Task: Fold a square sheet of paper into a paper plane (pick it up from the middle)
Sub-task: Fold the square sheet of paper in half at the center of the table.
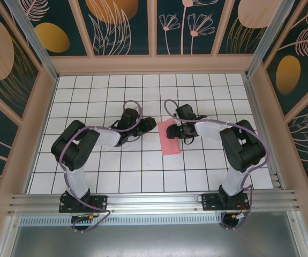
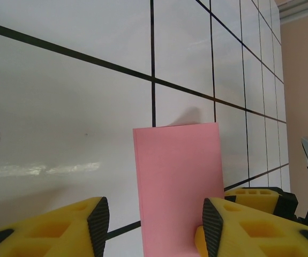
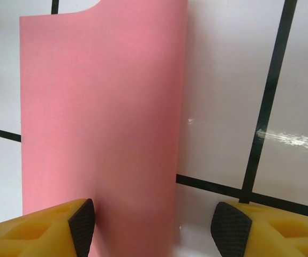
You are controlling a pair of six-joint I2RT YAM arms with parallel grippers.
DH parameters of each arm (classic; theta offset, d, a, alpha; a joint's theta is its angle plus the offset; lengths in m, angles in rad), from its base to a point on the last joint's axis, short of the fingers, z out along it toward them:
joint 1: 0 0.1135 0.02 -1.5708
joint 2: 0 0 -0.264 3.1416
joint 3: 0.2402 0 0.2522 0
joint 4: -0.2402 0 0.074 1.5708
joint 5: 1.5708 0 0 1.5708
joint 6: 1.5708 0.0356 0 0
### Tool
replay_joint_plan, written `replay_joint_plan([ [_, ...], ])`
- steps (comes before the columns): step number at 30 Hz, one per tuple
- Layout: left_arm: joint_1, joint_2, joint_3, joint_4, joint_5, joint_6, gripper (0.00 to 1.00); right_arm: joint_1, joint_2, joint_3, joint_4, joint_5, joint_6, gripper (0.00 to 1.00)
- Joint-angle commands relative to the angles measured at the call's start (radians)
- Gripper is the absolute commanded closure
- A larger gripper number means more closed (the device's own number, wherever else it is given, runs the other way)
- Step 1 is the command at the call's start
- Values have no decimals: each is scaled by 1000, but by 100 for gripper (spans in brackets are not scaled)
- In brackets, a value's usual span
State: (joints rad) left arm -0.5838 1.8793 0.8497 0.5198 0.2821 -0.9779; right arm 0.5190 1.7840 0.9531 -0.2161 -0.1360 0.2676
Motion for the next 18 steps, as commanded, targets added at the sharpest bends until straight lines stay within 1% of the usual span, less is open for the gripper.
replay_joint_plan([
  [1, -11, 29, 34, -2, 29, -5, 50, 22, 182, -55, 20, -40, -22, 33],
  [18, -42, 104, 113, -38, 84, 2, 71, 22, 216, -34, -9, -14, 17, 32],
])
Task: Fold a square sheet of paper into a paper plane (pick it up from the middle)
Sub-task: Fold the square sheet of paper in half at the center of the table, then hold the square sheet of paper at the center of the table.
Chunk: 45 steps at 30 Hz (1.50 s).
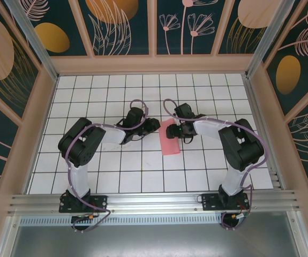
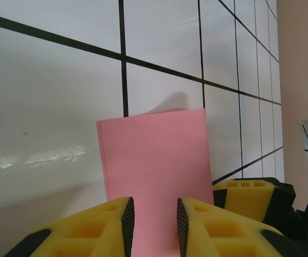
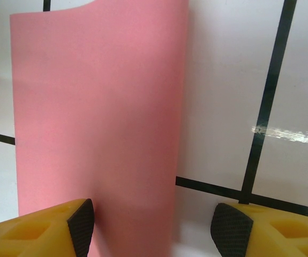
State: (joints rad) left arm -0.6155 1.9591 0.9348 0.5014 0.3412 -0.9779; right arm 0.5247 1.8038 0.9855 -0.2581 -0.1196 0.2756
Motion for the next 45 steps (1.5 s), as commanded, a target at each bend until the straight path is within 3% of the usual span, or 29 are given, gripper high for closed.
replay_joint_plan([
  [1, -11, 29, 32, -20, 27, 3, 72, 17, 198, -64, 32, -30, 12, 32],
  [14, -19, 63, 73, -48, 58, 11, 84, 17, 206, -71, 37, -37, 4, 32],
  [45, -29, 89, 113, -121, 54, 36, 88, 46, 225, -64, 36, -49, -24, 33],
])
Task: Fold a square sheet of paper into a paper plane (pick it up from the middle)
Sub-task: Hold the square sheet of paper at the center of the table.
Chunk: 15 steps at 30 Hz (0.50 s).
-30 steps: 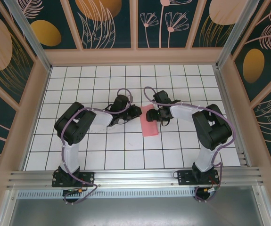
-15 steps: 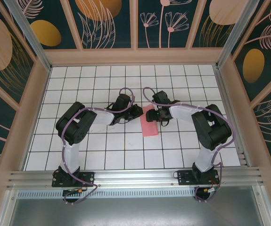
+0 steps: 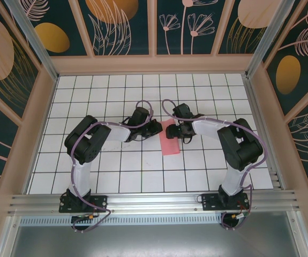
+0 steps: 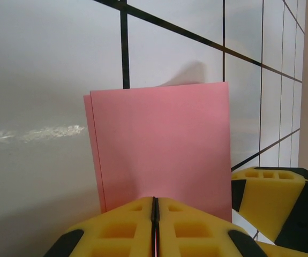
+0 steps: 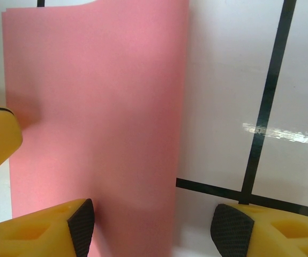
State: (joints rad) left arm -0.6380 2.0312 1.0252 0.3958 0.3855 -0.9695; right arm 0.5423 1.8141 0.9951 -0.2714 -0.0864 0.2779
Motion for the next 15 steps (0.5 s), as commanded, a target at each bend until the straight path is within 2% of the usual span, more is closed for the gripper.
replay_joint_plan([
  [1, -6, 18, 22, -17, 10, 28, 88, 30, 216, -72, 50, -82, -28, 33],
  [15, -6, 31, 26, -34, 13, 30, 89, 35, 231, -61, 43, -76, -32, 33],
])
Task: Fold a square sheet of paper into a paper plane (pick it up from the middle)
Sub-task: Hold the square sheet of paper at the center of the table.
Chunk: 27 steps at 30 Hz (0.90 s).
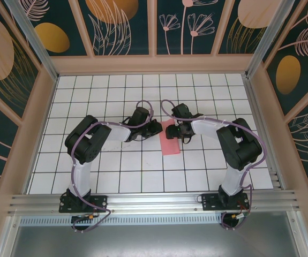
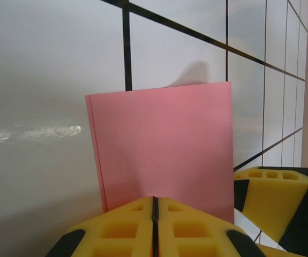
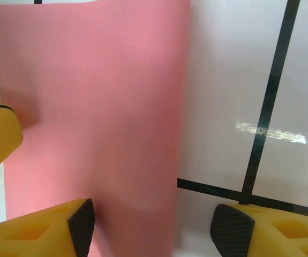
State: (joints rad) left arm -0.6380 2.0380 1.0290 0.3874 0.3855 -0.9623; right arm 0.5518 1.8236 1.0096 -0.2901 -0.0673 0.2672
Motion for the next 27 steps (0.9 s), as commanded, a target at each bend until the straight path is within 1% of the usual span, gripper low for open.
replay_joint_plan([
  [1, -7, 26, 24, -29, 13, 25, 89, 25, 222, -75, 62, -95, -21, 33],
  [6, -8, 30, 25, -67, -4, 28, 92, 25, 217, -73, 58, -90, -16, 32],
  [10, -8, 28, 25, -136, -40, 39, 93, 21, 186, -71, 52, -95, -8, 32],
  [13, -8, 32, 25, -189, -65, 48, 93, 8, 119, -68, 48, -127, 11, 32],
  [16, -8, 53, 38, -254, -91, 51, 93, 1, 18, -59, 44, -162, 38, 32],
  [18, -8, 83, 58, -314, -112, 50, 93, -37, -47, -49, 28, -177, 65, 31],
  [24, -8, 120, 55, -342, -134, 27, 94, -59, -181, -43, 35, -198, 121, 29],
  [27, -8, 120, 59, -356, -143, 34, 94, -58, -210, -42, 50, -233, 140, 32],
])
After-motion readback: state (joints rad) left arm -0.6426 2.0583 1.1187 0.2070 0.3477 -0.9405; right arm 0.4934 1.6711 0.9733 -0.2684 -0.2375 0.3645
